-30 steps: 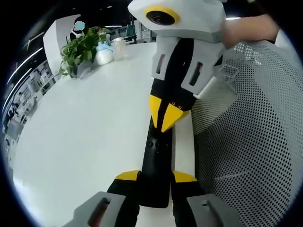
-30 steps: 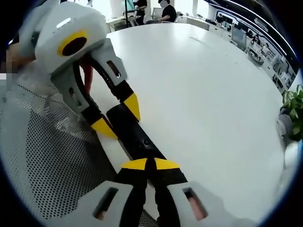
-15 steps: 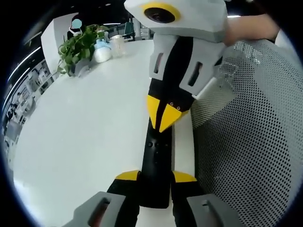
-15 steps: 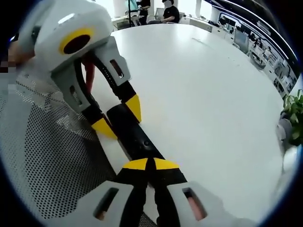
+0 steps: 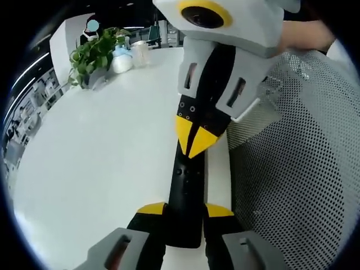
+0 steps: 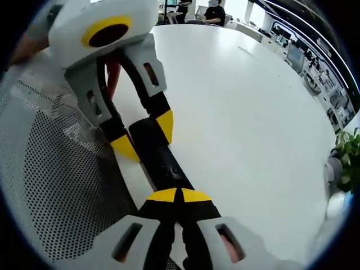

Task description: Press the specified remote control buttons in sequence, fully releasing each button before pressing the next.

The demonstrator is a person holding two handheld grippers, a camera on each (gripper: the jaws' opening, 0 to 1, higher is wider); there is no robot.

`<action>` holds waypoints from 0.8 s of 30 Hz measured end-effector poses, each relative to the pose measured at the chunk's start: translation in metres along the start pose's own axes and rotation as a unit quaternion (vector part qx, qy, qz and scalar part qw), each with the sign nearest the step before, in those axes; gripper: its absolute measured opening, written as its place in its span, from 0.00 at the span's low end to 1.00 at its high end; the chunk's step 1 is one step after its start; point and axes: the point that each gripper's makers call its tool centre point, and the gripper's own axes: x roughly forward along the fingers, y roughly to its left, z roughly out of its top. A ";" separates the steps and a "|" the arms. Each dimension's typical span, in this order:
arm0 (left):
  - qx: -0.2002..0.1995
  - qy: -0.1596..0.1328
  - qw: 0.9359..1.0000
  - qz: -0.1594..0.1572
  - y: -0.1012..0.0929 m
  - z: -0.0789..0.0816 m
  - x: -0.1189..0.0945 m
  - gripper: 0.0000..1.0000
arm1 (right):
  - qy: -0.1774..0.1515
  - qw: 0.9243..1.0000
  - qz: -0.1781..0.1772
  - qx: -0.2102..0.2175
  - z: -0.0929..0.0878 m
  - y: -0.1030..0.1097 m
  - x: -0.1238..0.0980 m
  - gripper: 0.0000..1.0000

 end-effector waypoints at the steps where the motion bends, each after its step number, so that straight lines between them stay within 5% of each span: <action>1: -0.002 -0.002 1.000 0.000 0.000 0.000 0.000 0.25 | -0.002 1.000 0.001 0.001 0.000 0.000 0.000 0.00; 10: 0.009 0.004 1.000 -0.008 0.000 0.000 0.000 0.25 | -0.009 0.998 0.018 0.064 0.000 -0.001 -0.001 0.00; 24: 0.006 -0.004 1.000 -0.007 0.000 0.000 0.000 0.25 | -0.009 0.999 0.016 0.047 0.000 -0.001 0.000 0.00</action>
